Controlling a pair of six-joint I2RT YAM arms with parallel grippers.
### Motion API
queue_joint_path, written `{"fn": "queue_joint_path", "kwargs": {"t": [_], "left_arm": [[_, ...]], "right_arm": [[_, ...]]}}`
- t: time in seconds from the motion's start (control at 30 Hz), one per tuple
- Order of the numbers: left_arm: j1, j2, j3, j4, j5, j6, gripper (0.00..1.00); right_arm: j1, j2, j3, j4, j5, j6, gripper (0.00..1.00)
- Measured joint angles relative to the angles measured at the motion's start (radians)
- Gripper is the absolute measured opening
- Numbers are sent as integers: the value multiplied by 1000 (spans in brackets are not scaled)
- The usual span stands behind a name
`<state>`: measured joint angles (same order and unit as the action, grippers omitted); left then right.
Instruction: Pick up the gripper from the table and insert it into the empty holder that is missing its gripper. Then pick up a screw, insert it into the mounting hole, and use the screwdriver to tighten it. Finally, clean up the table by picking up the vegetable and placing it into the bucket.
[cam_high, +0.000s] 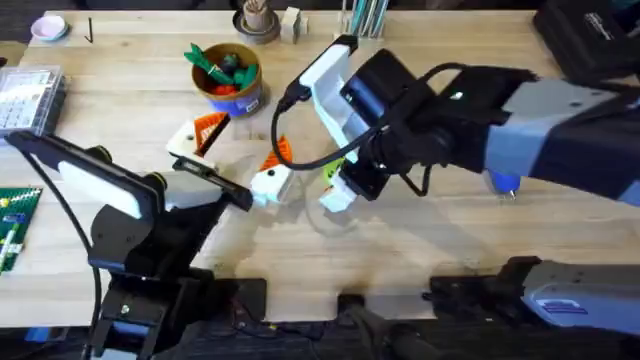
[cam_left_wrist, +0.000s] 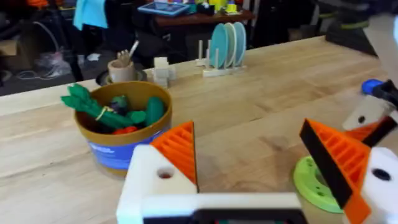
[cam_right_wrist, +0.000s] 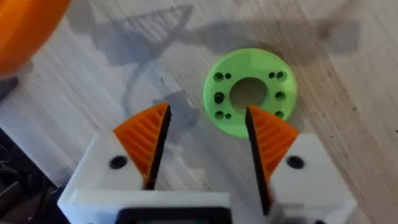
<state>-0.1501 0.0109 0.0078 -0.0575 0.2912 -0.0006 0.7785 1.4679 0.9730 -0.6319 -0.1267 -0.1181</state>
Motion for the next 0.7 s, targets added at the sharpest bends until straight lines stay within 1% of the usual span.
{"fn": "queue_joint_path", "kwargs": {"t": [0.17, 0.27, 0.5, 0.7], "left_arm": [[0, 0, 0, -4, -64, 0, 993], [0, 0, 0, -6, -85, 0, 993], [0, 0, -1, -6, -104, 0, 993], [0, 0, -1, -6, -105, 0, 993]], "right_arm": [[25, 42, 0, 16, 32, 17, 699], [29, 51, 0, 33, 37, 26, 684], [29, 69, 0, 56, 45, 36, 631], [29, 96, 0, 55, 48, 39, 555]]}}
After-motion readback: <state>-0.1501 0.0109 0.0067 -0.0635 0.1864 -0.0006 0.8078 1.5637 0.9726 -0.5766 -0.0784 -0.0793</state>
